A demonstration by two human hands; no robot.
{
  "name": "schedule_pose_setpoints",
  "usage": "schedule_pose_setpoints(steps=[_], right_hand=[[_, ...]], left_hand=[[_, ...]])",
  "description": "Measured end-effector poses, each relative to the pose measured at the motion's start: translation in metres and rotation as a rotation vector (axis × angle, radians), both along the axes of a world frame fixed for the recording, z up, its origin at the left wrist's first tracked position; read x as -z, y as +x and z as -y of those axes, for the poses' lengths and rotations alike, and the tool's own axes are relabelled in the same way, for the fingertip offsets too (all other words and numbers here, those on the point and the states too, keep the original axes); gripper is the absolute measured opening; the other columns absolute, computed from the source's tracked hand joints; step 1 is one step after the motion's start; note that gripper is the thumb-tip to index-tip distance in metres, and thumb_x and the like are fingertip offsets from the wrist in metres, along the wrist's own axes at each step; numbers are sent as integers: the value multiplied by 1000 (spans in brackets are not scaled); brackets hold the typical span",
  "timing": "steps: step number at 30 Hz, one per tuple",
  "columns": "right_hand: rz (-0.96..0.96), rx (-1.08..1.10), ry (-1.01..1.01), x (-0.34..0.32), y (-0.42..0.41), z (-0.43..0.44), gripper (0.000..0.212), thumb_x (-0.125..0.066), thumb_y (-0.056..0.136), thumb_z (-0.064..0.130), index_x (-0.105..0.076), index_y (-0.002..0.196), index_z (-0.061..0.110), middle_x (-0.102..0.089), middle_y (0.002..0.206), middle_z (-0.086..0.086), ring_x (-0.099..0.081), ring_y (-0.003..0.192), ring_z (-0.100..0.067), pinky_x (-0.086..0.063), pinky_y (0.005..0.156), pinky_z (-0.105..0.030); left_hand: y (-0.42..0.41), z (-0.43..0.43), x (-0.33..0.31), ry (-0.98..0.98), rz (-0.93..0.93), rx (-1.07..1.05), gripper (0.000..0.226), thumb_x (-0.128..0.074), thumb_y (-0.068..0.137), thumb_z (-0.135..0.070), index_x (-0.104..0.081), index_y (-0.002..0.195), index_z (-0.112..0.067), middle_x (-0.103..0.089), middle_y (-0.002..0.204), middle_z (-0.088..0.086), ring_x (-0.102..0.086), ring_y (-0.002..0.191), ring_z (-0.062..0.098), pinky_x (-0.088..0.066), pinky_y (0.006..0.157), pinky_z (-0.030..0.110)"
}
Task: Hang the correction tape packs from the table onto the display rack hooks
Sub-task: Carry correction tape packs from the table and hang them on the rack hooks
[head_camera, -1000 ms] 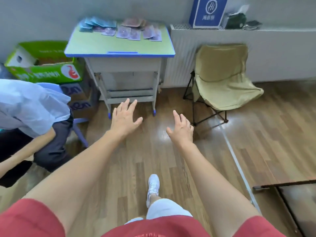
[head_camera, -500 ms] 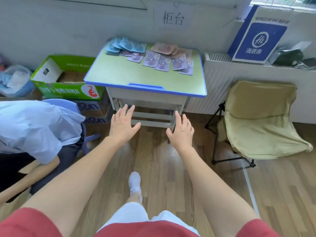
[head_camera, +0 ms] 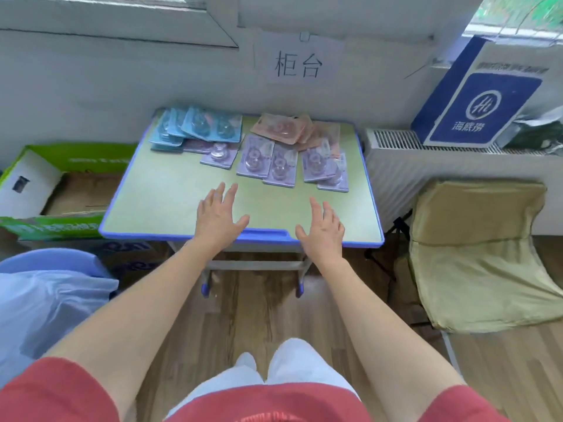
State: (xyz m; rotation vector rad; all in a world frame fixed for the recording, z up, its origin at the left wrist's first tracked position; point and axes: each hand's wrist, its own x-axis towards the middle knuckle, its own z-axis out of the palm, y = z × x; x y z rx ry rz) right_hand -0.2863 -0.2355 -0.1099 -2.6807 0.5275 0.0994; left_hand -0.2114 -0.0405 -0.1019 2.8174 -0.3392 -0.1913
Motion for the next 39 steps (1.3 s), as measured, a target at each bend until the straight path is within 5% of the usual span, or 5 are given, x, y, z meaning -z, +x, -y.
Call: schedule_pose_setpoints(steps=[19,29,34,39], right_hand=[[-172,-62,-61,38,203,95,68,-47,97,41,-14,152,19,-8,159,-14,-8,145,-36,-15,114,-47],[-172,-63,-130,46,208,98,61,-43,95,22,-19,152,20,-2,161,-12,-1,146,-40,-16,113,-50],[-192,-60,-102,47,197,98,67,-49,95,43,-19,152,22,-5,161,-9,-4,146,-38,-13,113,-50],[-200,-62,-122,45,192,97,68,-51,95,43,-20,151,19,-8,160,-10,-8,145,-40,-15,113,-48]], left_hand=[[176,105,51,9,-154,-84,69,-49,96,-37,-14,153,-20,-4,161,7,-1,147,29,-4,118,39],[183,99,67,-63,-157,-127,62,-55,91,-32,-31,148,-19,-16,158,14,-8,145,36,-8,118,44],[170,93,77,-57,-101,-121,68,-65,84,-48,-42,141,-18,-29,151,19,-15,144,36,-5,120,43],[164,100,75,-83,-49,-144,57,-69,82,-39,-52,126,-7,-39,138,25,-25,138,36,-6,119,40]])
